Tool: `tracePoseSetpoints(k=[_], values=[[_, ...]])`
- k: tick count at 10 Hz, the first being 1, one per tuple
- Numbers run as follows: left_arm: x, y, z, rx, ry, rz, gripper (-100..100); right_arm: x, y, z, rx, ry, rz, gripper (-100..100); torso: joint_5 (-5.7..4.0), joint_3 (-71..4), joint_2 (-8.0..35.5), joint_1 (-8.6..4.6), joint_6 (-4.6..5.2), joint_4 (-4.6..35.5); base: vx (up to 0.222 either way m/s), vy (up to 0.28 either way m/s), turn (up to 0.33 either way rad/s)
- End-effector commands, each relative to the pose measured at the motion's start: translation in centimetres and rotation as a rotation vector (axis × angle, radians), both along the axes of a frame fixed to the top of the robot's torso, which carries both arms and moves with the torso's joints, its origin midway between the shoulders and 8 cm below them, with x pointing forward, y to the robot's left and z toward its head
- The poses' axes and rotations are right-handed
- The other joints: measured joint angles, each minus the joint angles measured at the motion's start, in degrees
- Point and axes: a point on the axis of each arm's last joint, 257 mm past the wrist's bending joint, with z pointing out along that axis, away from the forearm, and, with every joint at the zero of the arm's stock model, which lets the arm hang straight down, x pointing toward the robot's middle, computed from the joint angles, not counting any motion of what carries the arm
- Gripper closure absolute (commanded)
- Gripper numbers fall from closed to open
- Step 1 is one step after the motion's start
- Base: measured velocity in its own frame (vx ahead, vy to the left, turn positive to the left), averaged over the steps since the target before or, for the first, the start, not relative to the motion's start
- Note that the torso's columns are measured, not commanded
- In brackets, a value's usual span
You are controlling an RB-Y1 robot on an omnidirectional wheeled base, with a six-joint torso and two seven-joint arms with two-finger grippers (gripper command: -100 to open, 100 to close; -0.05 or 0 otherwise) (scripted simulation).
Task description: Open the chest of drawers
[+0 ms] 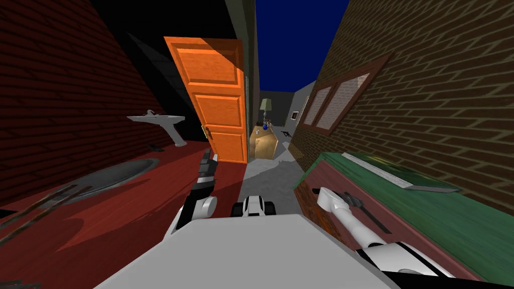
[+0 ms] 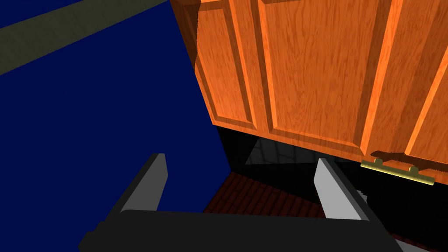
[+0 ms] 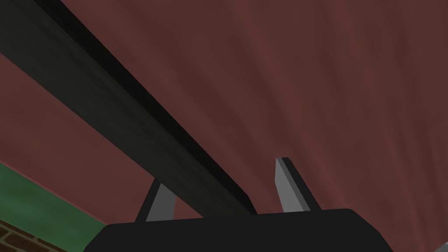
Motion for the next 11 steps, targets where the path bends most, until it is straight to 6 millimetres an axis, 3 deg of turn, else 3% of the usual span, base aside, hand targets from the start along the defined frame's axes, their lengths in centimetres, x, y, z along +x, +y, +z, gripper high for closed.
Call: tracePoseSetpoints(k=[1,2,4,5,7,9,11], values=[[0.0,0.0,0.0,0.0,0.0,0.0,0,2.9,2.0,-0.7,0.022,-0.008,0.102,100,0.05,0.1,0.2,0.0,-0.21,0.1,0.165,0.076,-0.405],[0.0,0.0,0.0,0.0,0.0,0.0,0,4.0,2.2,0.1,0.0,-0.013,0.133,100,-0.04,0.0,0.0,0.4,-0.08,0.0,0.174,0.081,-0.58],[0.0,0.0,0.0,0.0,0.0,0.0,0,4.9,2.5,0.8,-0.016,-0.022,0.156,100,0.29,-0.1,0.0,0.54,-0.62,0.1,0.052,0.002,-0.067],[0.0,0.0,0.0,0.0,0.0,0.0,0,5.4,3.4,0.3,-0.011,-0.003,0.197,100,0.37,0.0,0.0,0.56,-0.75,0.2,0.167,0.019,-0.414],[0.0,0.0,0.0,0.0,0.0,0.0,0,7.8,4.2,2.1,-0.042,-0.038,0.251,100,0.38,-0.3,-0.3,0.98,-0.31,0.0,0.134,0.062,-0.353],[0.0,0.0,0.0,0.0,0.0,0.0,0,8.3,5.1,1.8,-0.043,-0.019,0.292,100,0.44,0.0,0.1,1.11,-0.91,0.2,0.074,0.044,-0.194],[0.0,0.0,0.0,0.0,0.0,0.0,0,10.3,6.0,3.9,-0.079,-0.053,0.337,100,0.54,-0.2,-0.2,1.45,-0.18,0.0,0.131,0.089,-0.346]])
